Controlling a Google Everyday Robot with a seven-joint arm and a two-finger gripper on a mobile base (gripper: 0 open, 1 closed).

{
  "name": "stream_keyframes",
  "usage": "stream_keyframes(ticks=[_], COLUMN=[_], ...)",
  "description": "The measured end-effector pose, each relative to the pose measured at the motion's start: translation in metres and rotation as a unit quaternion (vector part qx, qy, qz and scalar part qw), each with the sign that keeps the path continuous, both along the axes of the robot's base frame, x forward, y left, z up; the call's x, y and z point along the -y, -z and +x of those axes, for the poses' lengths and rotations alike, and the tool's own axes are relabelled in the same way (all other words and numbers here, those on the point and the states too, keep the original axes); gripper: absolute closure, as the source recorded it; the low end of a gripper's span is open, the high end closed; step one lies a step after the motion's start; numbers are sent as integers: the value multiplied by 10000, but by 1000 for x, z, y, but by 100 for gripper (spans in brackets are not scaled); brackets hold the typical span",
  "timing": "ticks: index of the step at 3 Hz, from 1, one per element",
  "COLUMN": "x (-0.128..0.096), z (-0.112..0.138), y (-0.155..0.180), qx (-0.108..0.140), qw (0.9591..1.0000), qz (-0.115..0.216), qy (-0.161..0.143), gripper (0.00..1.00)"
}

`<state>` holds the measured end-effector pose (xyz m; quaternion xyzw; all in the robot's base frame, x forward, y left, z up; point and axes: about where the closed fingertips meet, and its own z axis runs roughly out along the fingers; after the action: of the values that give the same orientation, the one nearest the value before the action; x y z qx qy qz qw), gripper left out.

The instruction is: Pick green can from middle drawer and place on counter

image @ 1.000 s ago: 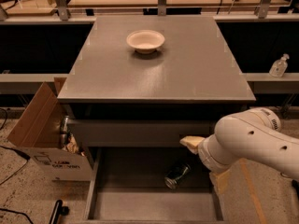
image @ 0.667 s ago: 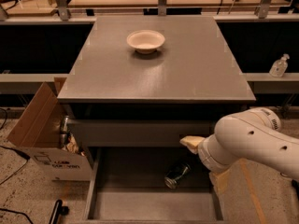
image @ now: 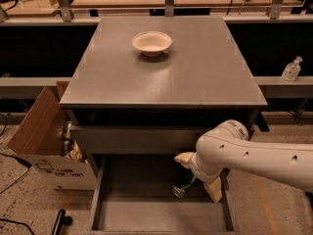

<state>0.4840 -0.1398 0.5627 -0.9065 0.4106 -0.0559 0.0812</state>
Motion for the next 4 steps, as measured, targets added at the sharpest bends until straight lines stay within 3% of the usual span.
stream_keyframes(ticks=[1, 2, 4], x=[-4, -4, -9], z=[15, 31, 46], y=[49, 99, 155], qx=[-89, -260, -541], qw=[9997, 9992, 9973], qz=[-134, 112, 429], qy=[-207, -271, -238], gripper=[0, 0, 2])
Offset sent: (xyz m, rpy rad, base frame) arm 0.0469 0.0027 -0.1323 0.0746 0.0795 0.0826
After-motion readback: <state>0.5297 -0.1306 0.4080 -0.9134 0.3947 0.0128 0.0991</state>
